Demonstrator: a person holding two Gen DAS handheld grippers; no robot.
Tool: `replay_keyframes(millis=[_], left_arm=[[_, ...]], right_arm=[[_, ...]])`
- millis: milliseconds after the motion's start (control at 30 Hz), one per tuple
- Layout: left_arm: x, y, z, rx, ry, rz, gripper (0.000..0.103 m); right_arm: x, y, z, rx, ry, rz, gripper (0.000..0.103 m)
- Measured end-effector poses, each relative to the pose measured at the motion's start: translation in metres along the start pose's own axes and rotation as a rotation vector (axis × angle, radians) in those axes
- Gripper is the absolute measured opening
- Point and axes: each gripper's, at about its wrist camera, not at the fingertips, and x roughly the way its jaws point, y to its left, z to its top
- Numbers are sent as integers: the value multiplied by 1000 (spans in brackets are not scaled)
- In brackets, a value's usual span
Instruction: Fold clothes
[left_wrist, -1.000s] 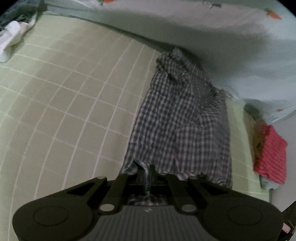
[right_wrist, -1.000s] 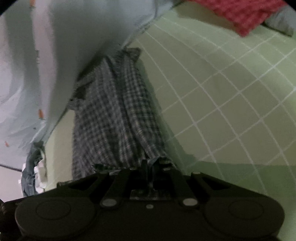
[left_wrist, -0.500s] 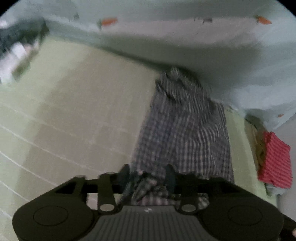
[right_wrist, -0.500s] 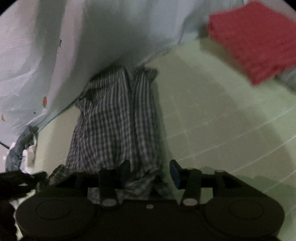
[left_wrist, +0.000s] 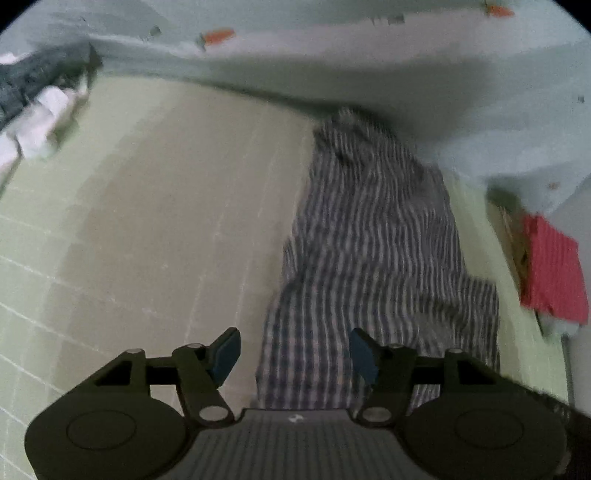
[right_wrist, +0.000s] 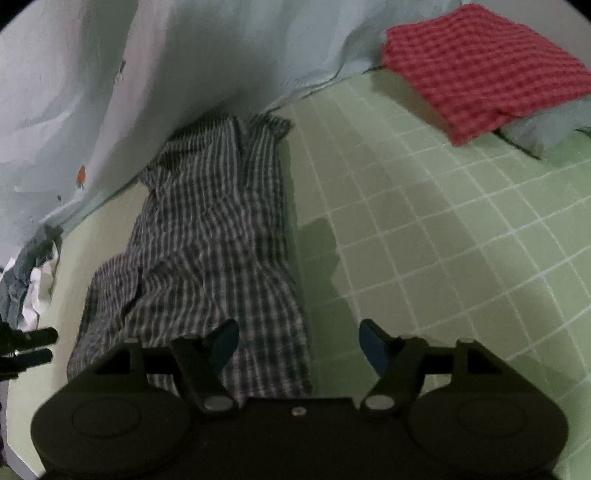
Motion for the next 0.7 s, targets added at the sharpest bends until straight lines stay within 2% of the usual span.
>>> replay_keyframes(millis=[133,267,400,467,567,700], left_arm=[[16,-2,-1,32,45,12,66],[28,-2,6,35,50,11,66],[41,-4,13,14,62,30,66],[46,-5,13,10,68,31,66],[50,-6,12,13,78,37,70],[53,-7,11,14,86,44,71]], right_arm=[[12,16,9,-75,-8,-18,73],[16,44,23,-240,-85,-33,70],[25,70,36,-346,-140,17,68],[30,81,39,-389,-137,57,63],[42,93,37,-456,-112,92,61],[53,100,30,-543,-74,111,58]])
